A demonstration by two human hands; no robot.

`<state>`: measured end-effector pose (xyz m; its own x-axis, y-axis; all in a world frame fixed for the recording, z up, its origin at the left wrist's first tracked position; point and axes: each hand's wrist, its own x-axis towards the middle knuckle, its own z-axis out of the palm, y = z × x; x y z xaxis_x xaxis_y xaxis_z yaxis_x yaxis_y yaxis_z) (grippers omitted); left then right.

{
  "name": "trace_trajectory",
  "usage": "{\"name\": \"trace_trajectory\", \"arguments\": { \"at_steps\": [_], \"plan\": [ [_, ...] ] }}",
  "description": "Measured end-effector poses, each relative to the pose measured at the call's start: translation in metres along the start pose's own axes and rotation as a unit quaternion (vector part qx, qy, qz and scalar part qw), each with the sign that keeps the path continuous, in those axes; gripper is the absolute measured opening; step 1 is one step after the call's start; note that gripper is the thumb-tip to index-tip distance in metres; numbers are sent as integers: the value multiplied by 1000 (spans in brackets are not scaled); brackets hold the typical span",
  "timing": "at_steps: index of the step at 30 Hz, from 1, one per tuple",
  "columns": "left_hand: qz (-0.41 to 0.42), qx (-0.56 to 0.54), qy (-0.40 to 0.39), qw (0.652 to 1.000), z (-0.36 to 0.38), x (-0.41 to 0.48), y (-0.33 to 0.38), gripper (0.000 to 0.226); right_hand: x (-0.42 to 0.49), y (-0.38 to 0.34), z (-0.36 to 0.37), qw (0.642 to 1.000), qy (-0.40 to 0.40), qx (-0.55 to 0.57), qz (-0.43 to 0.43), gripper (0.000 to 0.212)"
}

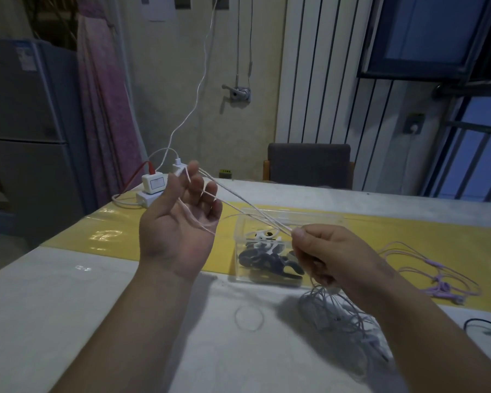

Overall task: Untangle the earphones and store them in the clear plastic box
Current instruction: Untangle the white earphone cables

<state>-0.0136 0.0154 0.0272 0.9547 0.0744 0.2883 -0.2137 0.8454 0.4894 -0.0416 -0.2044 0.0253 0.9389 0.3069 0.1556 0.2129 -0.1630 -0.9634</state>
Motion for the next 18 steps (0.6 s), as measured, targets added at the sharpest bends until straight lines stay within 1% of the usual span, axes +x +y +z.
{"name": "trace_trajectory", "arguments": {
  "at_steps": [1,3,6,8,10,12,14,16,18],
  "plan": [
    [7,-3,-1,1000,1,0,0,35,0,0,-1,1000,3,-1,3,37],
    [16,-7,22,1000,2,3,0,30,0,0,-2,1000,16,7,7,37],
    [-3,13,107,994,0,8,1,17,1,0,-4,999,49,14,8,40],
    [-24,19,168,985,-3,9,1,23,1,1,-5,997,73,25,3,41],
    [-35,16,192,981,-4,8,1,32,2,1,-5,995,92,40,6,42],
    [-46,20,188,981,-4,8,1,36,2,0,-5,994,102,47,9,43],
    [-69,45,166,983,-4,8,2,36,1,0,-4,994,102,44,6,45],
    [-87,100,136,982,-2,6,1,37,1,1,-4,995,94,33,1,48],
    [-86,178,105,975,1,2,-2,37,0,1,-2,996,80,36,1,50]
  ]
}}
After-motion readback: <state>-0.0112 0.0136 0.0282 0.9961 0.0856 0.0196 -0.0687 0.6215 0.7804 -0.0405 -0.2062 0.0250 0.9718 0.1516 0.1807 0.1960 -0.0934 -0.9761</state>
